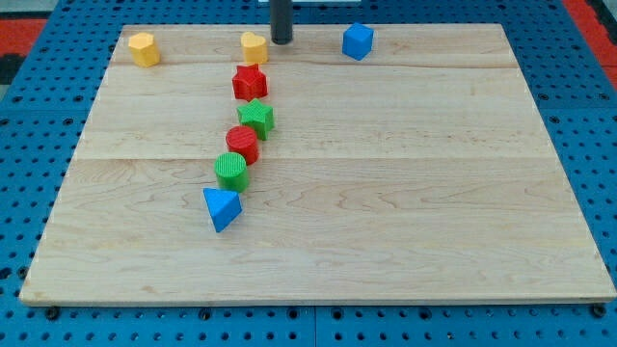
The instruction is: Place the yellow heart right to the red star
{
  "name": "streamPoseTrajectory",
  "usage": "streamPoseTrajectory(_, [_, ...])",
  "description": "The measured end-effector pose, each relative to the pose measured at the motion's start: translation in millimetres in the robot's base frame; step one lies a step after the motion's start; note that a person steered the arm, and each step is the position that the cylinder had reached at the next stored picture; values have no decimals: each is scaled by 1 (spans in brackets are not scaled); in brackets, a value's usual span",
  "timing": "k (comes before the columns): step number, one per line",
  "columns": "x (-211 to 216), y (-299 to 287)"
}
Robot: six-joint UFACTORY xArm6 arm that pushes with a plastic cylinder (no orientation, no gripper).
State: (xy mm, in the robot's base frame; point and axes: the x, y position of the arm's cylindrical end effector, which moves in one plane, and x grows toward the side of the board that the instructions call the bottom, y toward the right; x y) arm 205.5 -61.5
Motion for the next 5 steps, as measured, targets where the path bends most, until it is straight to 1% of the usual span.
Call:
streamPoseTrajectory(1, [-7, -45])
streamPoseTrajectory(3, [56, -8])
streamPoseTrajectory(5, [91, 76])
